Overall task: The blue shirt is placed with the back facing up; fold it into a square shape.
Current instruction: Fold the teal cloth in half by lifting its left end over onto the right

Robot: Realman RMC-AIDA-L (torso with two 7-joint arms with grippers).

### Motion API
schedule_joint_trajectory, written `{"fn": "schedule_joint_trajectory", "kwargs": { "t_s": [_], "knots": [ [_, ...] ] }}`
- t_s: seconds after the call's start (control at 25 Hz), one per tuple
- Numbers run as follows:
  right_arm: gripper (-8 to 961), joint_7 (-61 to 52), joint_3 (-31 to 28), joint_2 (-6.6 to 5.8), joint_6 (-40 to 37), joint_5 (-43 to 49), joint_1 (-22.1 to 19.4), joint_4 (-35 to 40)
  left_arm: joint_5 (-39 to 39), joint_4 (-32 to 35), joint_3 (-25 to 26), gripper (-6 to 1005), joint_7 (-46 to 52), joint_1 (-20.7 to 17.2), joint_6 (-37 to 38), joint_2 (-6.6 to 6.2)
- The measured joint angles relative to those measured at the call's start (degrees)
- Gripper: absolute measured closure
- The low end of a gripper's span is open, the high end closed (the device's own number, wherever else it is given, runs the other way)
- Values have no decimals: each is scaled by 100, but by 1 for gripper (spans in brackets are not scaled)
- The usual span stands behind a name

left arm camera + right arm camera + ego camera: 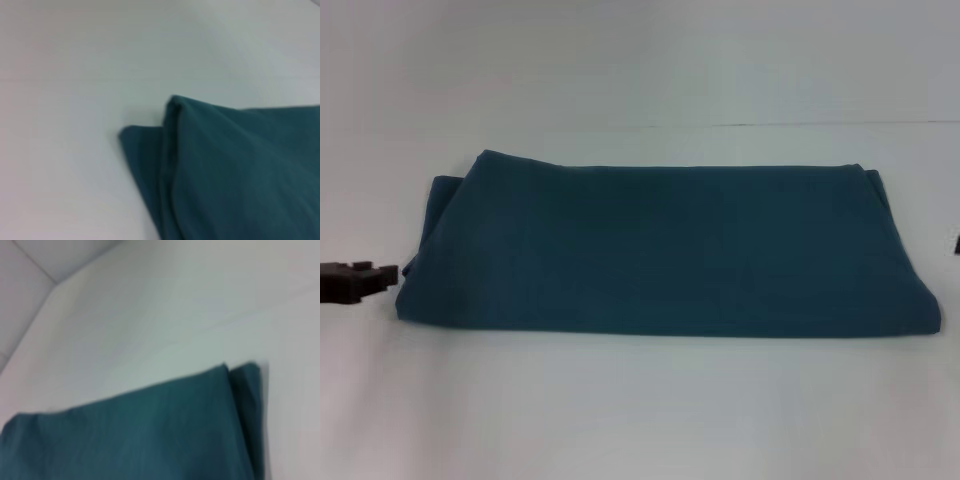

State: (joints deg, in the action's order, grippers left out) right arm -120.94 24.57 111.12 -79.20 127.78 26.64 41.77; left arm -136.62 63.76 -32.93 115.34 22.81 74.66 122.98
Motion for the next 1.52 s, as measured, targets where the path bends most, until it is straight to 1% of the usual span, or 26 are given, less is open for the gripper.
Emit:
{"fn": "schedule_joint_trajectory", "kwargs": {
  "t_s": [0.2, 0.32, 0.4, 0.52, 0.72, 0.84, 0.96, 1.08, 1.2, 1.4, 1.52],
  "knots": [
    [718, 122, -72, -5, -154, -294, -67, 132, 2, 124, 219, 662, 438, -25, 173, -10],
    [573, 227, -65, -6, -235, -352, 13, 134, 1, 127, 333, 557, 717, -16, 542, -43],
    [476, 272, -35, -13, -269, -357, 87, 135, -9, 132, 425, 461, 935, -1, 787, -70],
    [242, 286, 31, -49, -319, -343, 227, 136, -108, 129, 505, 317, 1248, 28, 1045, -100],
    [42, 289, 152, -99, -382, -330, 404, 139, -339, 48, 525, 114, 1623, 84, 1321, -116],
    [36, 301, 264, -104, -384, -332, 451, 139, -413, -46, 507, 114, 1771, 95, 1404, -106],
    [29, 446, 271, -78, -385, -383, 467, 139, -429, -143, 498, 114, 1875, 109, 1393, -78],
    [30, 549, 272, -64, -386, -409, 485, 139, -431, -328, 497, 114, 1914, 164, 1337, -82],
    [31, 624, 276, -65, -434, -411, 509, 140, -433, -519, 479, 114, 1905, 248, 1231, -96],
    [32, 971, 306, -68, -717, -402, 565, 141, -451, -702, 311, 115, 1939, 321, 915, -94],
    [33, 1036, 516, -100, -796, -377, 577, 141, -561, -817, 290, 115, 1959, 388, 781, -107]
  ]
}}
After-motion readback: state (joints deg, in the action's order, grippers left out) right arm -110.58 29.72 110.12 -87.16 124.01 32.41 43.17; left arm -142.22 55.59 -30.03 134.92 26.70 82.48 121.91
